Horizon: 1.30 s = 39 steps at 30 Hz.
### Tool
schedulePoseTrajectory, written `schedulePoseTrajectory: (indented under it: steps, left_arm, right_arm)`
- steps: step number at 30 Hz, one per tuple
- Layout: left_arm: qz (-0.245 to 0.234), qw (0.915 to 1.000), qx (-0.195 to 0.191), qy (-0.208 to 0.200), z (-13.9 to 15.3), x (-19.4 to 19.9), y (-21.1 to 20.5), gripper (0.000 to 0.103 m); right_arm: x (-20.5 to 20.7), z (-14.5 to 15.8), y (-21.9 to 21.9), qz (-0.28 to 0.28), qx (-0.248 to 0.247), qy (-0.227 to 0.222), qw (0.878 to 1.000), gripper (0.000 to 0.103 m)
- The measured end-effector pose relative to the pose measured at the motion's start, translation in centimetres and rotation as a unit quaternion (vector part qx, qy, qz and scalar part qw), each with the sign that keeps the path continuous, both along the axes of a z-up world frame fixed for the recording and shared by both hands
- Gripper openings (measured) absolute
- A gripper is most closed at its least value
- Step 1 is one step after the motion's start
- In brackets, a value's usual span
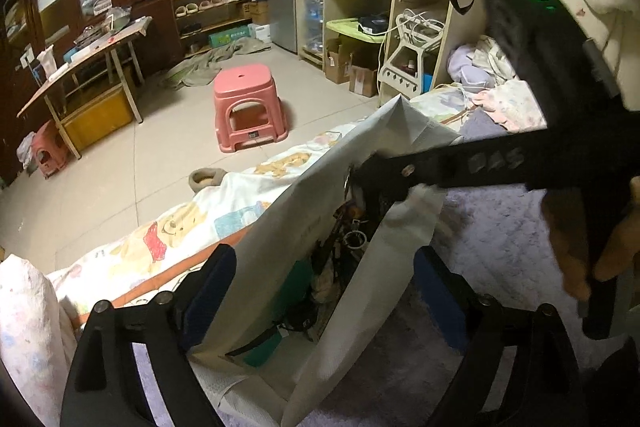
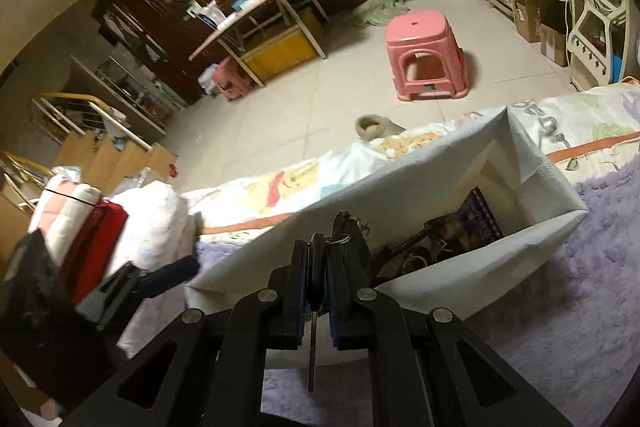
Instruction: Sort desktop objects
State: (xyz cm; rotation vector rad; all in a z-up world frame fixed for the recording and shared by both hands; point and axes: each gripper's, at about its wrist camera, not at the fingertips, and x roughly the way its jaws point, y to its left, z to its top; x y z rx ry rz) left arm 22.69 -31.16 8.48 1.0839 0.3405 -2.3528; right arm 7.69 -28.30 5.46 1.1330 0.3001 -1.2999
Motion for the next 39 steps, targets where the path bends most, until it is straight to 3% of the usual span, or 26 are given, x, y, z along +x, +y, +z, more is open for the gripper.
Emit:
schedulePoseTrajectory:
  steps: [2, 4, 5, 11, 19, 23, 27, 32, 36, 39]
  left_arm:
    - [0.006, 0.9999, 0.009, 0.009, 0.0, -0.2, -0.1, 0.095]
    - [0.011, 0.9995, 0.024, 0.016, 0.0, -0.5, -0.3, 0.096]
    - [0.011, 0.9994, 0.027, 0.017, 0.0, -0.7, -0.4, 0.096]
    - [0.0, 0.9999, -0.015, 0.002, -0.2, -1.6, 1.0, 0.096]
    - [0.025, 0.9997, 0.0, -0.002, -1.6, -2.2, -0.3, 0.096]
    - [0.023, 0.9994, 0.025, 0.012, -2.0, -2.5, -0.6, 0.096]
    - [0.036, 0.9984, 0.043, -0.008, -2.8, -3.1, -1.1, 0.096]
    - [0.024, 0.9991, 0.031, -0.013, -3.1, -3.4, -0.4, 0.096]
    - [0.035, 0.9988, -0.024, -0.027, -2.7, -3.7, 0.8, 0.096]
    - [0.02, 0.9995, -0.01, -0.02, -2.3, -3.9, 0.8, 0.096]
  right_arm:
    - [0.4, -0.5, -0.6, -0.002, 0.013, 0.023, 1.0, 0.027]
    - [0.9, -0.6, -1.0, -0.004, 0.012, 0.038, 0.999, 0.075]
    - [1.1, -0.5, -1.0, -0.006, 0.001, 0.04, 0.999, 0.078]
    - [1.4, 0.1, -1.8, -0.004, -0.016, 0.033, 0.999, 0.078]
    - [0.8, -0.6, -1.5, -0.008, -0.001, 0.029, 1.0, 0.078]
    - [0.2, -1.5, -1.0, -0.015, 0.011, 0.023, 1.0, 0.078]
    - [-0.3, -1.8, -0.5, -0.021, 0.014, 0.02, 0.999, 0.078]
    - [-0.6, -1.8, 0.0, -0.025, 0.015, 0.013, 0.999, 0.078]
    - [-0.8, -1.3, 0.2, -0.027, 0.01, 0.012, 1.0, 0.078]
    - [-1.1, -0.5, 0.7, -0.031, 0.005, 0.014, 0.999, 0.078]
